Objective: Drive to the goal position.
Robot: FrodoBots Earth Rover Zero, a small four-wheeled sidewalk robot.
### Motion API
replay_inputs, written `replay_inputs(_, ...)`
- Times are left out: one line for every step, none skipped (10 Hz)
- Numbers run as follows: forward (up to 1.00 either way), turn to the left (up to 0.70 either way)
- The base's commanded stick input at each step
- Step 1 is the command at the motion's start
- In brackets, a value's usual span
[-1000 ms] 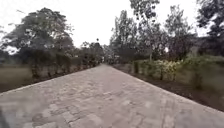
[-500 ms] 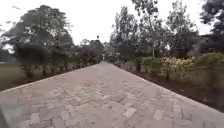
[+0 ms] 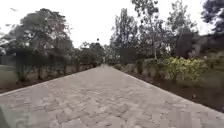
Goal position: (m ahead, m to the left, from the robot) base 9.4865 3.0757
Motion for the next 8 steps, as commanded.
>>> replay_inputs(0.7,0.0)
replay_inputs(0.7,0.0)
replay_inputs(0.7,0.0)
replay_inputs(0.7,0.0)
replay_inputs(0.7,0.0)
replay_inputs(0.7,0.0)
replay_inputs(0.7,0.0)
replay_inputs(0.7,0.0)
